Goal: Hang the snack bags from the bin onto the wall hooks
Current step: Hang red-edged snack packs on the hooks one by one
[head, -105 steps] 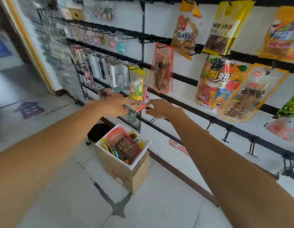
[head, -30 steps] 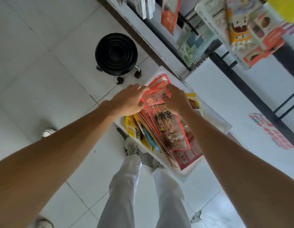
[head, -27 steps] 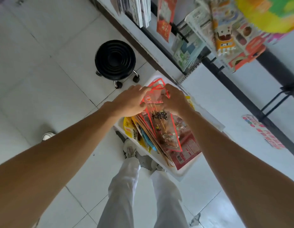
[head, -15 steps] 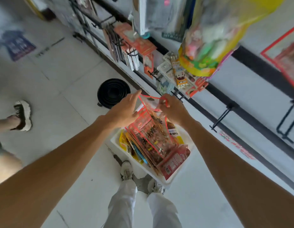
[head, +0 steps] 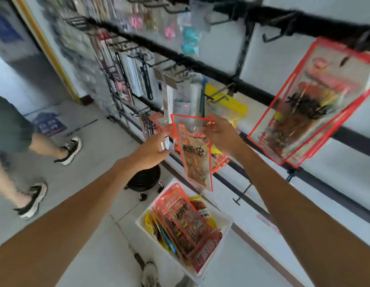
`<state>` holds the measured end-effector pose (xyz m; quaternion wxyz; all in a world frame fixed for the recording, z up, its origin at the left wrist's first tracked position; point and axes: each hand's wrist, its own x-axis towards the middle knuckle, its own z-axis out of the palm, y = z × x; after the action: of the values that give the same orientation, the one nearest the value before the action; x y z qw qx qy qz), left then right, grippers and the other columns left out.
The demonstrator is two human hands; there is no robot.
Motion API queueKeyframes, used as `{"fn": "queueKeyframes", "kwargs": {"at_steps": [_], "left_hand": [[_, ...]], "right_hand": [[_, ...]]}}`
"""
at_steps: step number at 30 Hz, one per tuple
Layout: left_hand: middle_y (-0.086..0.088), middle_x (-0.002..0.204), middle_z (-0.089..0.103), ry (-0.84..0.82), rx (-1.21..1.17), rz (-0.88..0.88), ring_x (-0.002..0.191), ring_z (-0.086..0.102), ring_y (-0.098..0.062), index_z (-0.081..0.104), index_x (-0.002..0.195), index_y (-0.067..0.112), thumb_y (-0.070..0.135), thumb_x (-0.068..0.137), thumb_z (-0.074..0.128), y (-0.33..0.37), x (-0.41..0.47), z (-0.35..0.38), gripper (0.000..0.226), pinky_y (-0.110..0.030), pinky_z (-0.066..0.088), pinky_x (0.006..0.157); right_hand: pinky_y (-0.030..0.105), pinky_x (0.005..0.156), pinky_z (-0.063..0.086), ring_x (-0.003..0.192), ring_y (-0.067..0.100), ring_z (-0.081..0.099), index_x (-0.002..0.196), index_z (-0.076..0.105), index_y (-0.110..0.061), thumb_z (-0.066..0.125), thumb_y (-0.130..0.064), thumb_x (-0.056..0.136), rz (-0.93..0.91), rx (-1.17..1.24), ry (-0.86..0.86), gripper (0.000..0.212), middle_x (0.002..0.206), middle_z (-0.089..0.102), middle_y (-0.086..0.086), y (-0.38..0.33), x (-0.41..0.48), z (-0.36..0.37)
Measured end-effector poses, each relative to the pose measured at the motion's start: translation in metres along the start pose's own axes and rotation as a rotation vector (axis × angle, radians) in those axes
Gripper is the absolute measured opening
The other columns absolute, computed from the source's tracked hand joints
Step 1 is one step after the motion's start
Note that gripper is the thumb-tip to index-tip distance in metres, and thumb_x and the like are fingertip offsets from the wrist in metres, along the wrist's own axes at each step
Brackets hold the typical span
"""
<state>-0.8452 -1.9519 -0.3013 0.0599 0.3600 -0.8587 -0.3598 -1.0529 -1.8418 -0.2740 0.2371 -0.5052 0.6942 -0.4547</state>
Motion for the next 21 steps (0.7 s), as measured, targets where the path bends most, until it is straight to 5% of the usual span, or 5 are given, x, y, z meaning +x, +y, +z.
{"fn": "queueKeyframes", "kwargs": {"at_steps": [4,9,15,18,21], "left_hand": [[-0.003,0.136,0.052,0.027,-0.082,0.066,0.114,0.058,-0.018,0.037,0.145,0.02,0.023,0.096,0.059,0.041,-0.009,-0.023,0.053,-0.031,0.045,0.096],[0.001,0.129,0.053,0.103,-0.31,0.075,0.107,0.057,-0.009,0.036,0.144,0.024,0.025,0.092,0.066,0.087,-0.024,-0.047,0.06,-0.012,0.042,0.071],[0.005,0.108,0.071,0.236,-0.515,0.181,0.101,0.067,-0.009,0.063,0.12,0.018,0.02,0.09,0.069,0.127,-0.045,-0.077,0.031,-0.029,0.051,0.093],[0.006,0.092,0.075,0.267,-0.606,0.223,0.086,0.07,-0.007,0.07,0.107,0.012,0.014,0.088,0.07,0.141,-0.053,-0.09,0.019,-0.032,0.052,0.088],[0.0,0.101,0.075,0.265,-0.581,0.246,0.095,0.069,-0.012,0.07,0.109,0.011,0.021,0.086,0.073,0.155,-0.064,-0.097,0.025,-0.034,0.052,0.092]], "right_hand": [[0.022,0.051,0.048,0.062,0.029,0.062,0.1,0.057,0.002,0.058,-0.005,0.093,-0.095,0.024,0.007,0.01,0.078,0.059,0.012,-0.043,-0.001,-0.026],[0.019,0.052,0.049,0.056,0.014,0.06,0.088,0.053,-0.008,0.054,0.0,0.095,-0.224,0.078,-0.003,0.011,0.074,0.053,0.004,-0.095,-0.008,-0.055],[0.025,0.052,0.044,0.052,0.02,0.059,0.082,0.05,-0.017,0.056,-0.006,0.095,-0.3,0.122,0.033,0.019,0.065,0.051,0.007,-0.147,-0.024,-0.079],[0.017,0.046,0.04,0.045,0.01,0.051,0.081,0.047,-0.013,0.053,0.0,0.096,-0.305,0.155,0.086,0.021,0.065,0.05,0.012,-0.167,-0.038,-0.088],[0.02,0.047,0.041,0.044,0.006,0.052,0.082,0.048,-0.012,0.052,-0.001,0.097,-0.32,0.128,0.137,0.018,0.061,0.052,0.007,-0.182,-0.055,-0.1]]}}
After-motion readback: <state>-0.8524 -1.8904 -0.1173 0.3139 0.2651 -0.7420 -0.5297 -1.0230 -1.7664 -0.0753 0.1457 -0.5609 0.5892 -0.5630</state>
